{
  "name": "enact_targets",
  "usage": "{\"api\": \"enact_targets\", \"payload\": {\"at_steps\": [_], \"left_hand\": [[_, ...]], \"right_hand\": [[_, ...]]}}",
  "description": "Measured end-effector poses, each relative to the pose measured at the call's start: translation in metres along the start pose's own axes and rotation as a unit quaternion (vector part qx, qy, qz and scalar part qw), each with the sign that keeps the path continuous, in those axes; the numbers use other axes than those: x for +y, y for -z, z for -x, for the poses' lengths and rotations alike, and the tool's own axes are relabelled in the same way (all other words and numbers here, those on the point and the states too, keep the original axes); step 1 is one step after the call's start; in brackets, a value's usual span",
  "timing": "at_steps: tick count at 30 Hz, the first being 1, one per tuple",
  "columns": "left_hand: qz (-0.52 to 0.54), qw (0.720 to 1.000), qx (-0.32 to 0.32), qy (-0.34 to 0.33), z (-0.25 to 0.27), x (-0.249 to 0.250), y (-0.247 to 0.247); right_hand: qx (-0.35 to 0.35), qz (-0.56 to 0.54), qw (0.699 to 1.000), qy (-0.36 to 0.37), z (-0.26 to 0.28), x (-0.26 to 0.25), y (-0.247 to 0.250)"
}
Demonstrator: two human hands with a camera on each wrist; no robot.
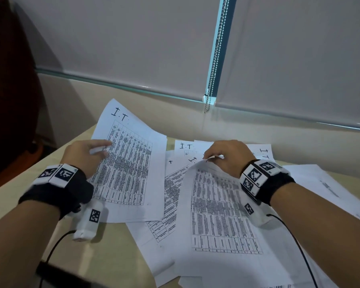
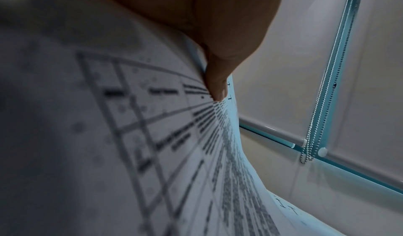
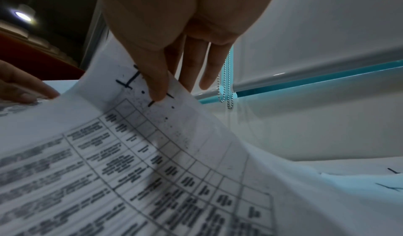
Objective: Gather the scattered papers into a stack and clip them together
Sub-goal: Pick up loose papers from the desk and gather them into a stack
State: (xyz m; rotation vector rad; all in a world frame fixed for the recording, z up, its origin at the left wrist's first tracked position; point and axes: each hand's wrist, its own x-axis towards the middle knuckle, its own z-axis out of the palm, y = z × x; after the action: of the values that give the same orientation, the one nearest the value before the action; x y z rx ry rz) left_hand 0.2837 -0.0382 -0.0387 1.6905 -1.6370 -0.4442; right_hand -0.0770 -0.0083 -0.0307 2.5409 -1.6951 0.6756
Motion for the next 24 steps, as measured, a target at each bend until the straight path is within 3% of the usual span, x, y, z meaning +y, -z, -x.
{"api": "enact_targets", "payload": {"at_steps": [7, 11, 13, 15, 21, 24], "left_hand": [[0.021, 1.0, 0.0, -0.013, 0.006, 0.017, 0.006], [0.027, 1.0, -0.001, -0.016, 0.011, 0.028, 0.009], [0.032, 0.999, 0.0, -0.016, 0.014, 0.033, 0.009], [0.037, 0.999, 0.001, -0.017, 0.017, 0.036, 0.007], [0.022, 0.999, 0.004, -0.032, 0.026, 0.049, 0.002], [0.016, 0.999, 0.004, -0.035, 0.029, 0.05, 0.002]], "right_hand": [[0.024, 0.037, 0.999, 0.021, 0.018, 0.001, 0.014], [0.091, 0.031, 0.992, 0.082, 0.028, 0.0, 0.026], [0.095, 0.033, 0.992, 0.073, 0.032, 0.001, 0.033], [0.066, 0.022, 0.997, 0.036, 0.036, 0.002, 0.041], [-0.14, 0.07, 0.986, -0.061, 0.035, 0.019, 0.052], [-0.134, 0.057, 0.984, -0.097, 0.033, 0.029, 0.049]]}}
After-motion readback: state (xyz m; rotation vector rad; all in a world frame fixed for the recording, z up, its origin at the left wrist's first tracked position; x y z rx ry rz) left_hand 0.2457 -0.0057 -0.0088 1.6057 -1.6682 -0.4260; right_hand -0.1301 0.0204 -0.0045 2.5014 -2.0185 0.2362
